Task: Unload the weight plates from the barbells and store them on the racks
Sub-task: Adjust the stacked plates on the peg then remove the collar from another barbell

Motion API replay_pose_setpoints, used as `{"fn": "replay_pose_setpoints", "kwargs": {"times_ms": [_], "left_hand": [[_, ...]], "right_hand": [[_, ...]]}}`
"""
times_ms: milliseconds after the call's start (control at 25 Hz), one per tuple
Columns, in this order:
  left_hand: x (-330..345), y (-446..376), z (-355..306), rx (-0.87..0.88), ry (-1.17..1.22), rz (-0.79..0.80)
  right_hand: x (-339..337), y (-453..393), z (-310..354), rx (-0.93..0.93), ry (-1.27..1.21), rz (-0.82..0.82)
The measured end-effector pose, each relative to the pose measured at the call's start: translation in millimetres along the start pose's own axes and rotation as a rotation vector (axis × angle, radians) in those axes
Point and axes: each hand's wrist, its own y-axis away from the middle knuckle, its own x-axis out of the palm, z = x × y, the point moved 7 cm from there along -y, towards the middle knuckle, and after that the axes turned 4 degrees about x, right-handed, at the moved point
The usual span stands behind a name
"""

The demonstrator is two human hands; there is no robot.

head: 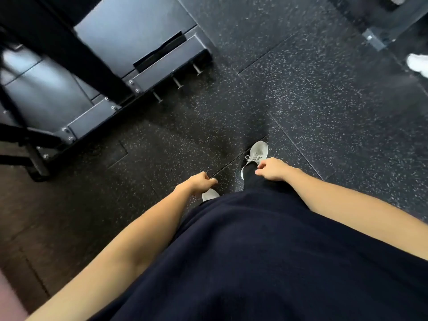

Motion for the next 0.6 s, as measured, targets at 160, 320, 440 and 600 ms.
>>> {"fn": "replay_pose_setpoints", "kwargs": {"times_ms": [160, 320, 440, 600], "left_hand": [[-18.5, -32.2, -61.9, 0.017, -0.106, 0.04], [-54.0, -69.4, -136.3, 0.022, -0.208, 0.021], [-94.9, -94.4, -198.1, 0.029, -0.192, -0.055], [-143.1, -114.5, -260.9, 0.097, -0.133, -0.202]], "right_hand": [[-39.8, -28.9, -36.7, 0.052, -0.106, 0.022], [-128.5, -60.7, -63.1, 0.027, -0.163, -0.01], [-201.0, -84.3, -82.7, 0.023, -0.196, -0.046], [-265.5, -113.5, -88.6, 0.017, -0.18, -0.033]]}}
